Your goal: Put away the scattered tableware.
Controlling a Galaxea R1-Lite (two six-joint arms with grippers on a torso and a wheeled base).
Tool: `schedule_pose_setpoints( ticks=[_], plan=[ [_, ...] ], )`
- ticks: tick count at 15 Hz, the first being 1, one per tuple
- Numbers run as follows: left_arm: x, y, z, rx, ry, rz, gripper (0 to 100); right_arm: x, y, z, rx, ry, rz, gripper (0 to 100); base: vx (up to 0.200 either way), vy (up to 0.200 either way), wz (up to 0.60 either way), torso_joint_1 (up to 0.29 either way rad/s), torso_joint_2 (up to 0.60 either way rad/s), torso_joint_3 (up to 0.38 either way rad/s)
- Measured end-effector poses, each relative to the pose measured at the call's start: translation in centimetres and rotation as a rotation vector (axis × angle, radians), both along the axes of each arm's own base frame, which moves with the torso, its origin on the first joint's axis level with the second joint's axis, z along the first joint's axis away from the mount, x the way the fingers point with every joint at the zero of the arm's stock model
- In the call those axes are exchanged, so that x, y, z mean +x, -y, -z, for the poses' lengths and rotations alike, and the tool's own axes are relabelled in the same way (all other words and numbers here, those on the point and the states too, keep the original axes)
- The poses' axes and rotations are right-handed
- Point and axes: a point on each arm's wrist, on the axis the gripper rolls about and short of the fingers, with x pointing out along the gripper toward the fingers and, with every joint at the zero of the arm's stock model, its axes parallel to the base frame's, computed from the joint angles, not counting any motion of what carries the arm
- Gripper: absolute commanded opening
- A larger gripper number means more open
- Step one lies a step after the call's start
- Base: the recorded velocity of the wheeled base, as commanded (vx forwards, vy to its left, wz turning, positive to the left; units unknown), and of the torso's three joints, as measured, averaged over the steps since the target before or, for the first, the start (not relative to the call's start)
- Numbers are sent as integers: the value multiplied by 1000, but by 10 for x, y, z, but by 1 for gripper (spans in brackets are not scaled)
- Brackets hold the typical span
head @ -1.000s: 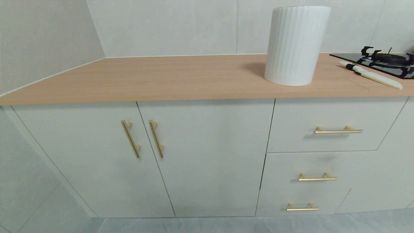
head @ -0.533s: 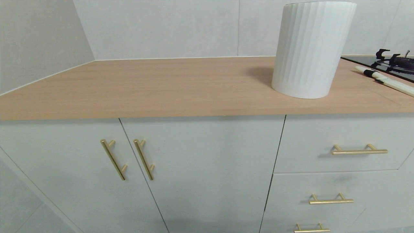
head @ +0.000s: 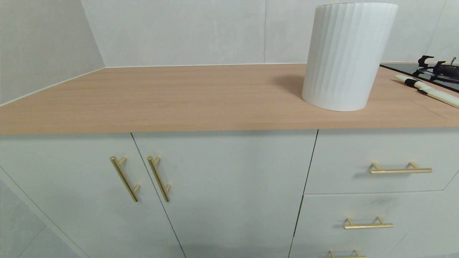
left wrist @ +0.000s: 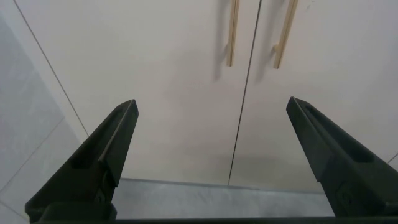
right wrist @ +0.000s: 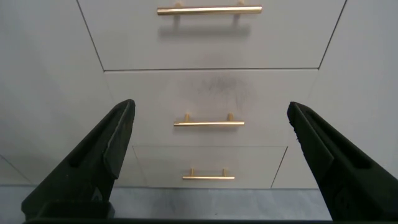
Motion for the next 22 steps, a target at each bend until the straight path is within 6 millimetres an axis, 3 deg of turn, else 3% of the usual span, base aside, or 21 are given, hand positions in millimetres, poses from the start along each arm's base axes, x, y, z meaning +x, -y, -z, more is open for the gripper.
schedule_pose_setpoints(
  ticks=[10, 22],
  plan=[
    [0, 0, 0, 0, -1, -1, 100, 0, 0, 0, 1, 0, 0, 100, 0, -200, 0, 3, 5, 1],
    [0, 0, 0, 0, 0, 0, 100, 0, 0, 0, -1, -1, 0, 100, 0, 0, 0, 0, 0, 0]
  ],
)
